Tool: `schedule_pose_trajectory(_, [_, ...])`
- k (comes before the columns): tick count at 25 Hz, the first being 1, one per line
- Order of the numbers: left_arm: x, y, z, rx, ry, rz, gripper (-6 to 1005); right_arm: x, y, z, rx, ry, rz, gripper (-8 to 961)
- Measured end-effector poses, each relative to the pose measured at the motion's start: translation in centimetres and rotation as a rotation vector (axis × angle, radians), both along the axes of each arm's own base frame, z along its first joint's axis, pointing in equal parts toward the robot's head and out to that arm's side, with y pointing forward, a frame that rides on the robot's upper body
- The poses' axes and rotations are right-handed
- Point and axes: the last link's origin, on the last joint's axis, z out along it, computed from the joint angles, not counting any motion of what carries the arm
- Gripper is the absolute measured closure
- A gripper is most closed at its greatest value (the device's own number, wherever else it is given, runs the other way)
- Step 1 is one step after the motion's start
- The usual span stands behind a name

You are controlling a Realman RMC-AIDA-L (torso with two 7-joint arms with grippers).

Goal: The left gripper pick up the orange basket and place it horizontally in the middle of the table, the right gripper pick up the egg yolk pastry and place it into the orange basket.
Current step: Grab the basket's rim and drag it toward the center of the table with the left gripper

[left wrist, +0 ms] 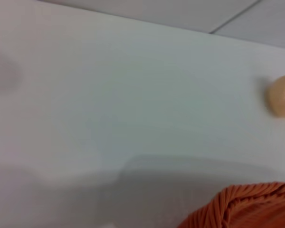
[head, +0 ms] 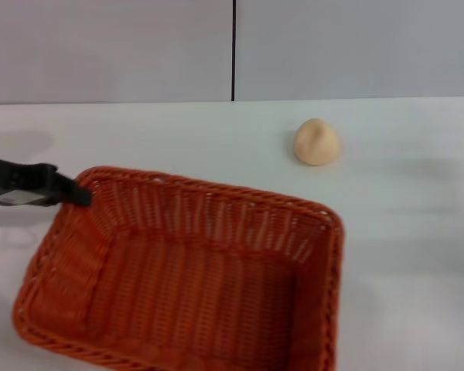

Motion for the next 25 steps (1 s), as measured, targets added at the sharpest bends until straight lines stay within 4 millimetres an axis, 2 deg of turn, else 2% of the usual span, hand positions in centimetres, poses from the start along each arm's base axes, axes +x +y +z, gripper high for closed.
schedule_pose_trajectory(1, [0.6, 0.1, -0.9, 0.007, -0.092, 0.001, 818, 0.0, 0.0, 0.0, 0.0, -0.001, 0.0, 249])
schedule_pose_trajectory(4, [0.7, 0.2, -1.2, 0.018, -0.132, 0.004, 818, 0.0, 0.1, 0.1, 0.002, -0.004, 0.001, 248])
schedule_pose_trajectory(5, [0.6, 0.3, -1.6, 0.048, -0.203, 0.02, 818, 0.0, 0.1, 0.1, 0.002, -0.004, 0.001, 248])
schedule_pose_trajectory(25, [1.1, 0.7, -1.9, 0.065, -0.236, 0.018, 758, 0.3, 0.0, 0.1, 0.001, -0.003, -0.016, 248])
